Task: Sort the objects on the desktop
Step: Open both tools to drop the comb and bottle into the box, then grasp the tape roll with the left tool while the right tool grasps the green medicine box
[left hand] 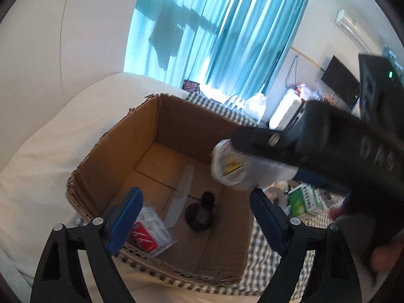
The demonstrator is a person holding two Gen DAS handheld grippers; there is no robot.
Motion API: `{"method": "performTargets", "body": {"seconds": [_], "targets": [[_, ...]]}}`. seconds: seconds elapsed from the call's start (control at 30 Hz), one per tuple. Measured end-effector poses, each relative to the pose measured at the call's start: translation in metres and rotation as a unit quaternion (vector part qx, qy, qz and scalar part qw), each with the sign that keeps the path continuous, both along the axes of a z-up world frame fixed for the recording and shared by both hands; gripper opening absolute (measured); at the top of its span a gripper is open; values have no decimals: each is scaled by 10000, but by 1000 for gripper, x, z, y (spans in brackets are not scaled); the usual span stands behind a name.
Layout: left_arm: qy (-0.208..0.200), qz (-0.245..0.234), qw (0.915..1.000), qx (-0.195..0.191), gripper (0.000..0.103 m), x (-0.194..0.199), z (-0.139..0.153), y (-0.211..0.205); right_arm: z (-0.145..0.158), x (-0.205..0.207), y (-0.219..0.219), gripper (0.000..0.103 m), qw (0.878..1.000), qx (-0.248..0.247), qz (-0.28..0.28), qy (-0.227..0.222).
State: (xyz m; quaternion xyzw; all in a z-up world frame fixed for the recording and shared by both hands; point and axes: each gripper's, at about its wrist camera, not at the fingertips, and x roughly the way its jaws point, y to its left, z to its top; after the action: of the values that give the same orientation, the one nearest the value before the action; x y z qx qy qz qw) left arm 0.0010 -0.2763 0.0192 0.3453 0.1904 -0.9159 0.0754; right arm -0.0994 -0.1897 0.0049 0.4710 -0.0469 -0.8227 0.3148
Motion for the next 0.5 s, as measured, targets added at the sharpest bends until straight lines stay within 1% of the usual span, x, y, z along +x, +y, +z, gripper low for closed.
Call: {"method": "performTargets", "body": {"seconds": [0.1,0.2,0.33,0.43,0.5], "targets": [[96,52,9999,-11,93,-4,1,5,-4,5,8,103,9996,-260,36,-126],[-95,132,9998,-103,93,-11,-7,6,-7,10,12,103,9990,-390,27,-232],[-272,100,9995,-89,93,-13,-20,8,-5,15,28,103,9990,-437,-70,-95],[-353,37,9991,-212,93,-14,-24,15,-6,17,58,103,9983,-432,-374,60],[-340,-19,9989,-317,93,-14,-25,23,-8,21,97,103,9947,-413,-887,312]]}}
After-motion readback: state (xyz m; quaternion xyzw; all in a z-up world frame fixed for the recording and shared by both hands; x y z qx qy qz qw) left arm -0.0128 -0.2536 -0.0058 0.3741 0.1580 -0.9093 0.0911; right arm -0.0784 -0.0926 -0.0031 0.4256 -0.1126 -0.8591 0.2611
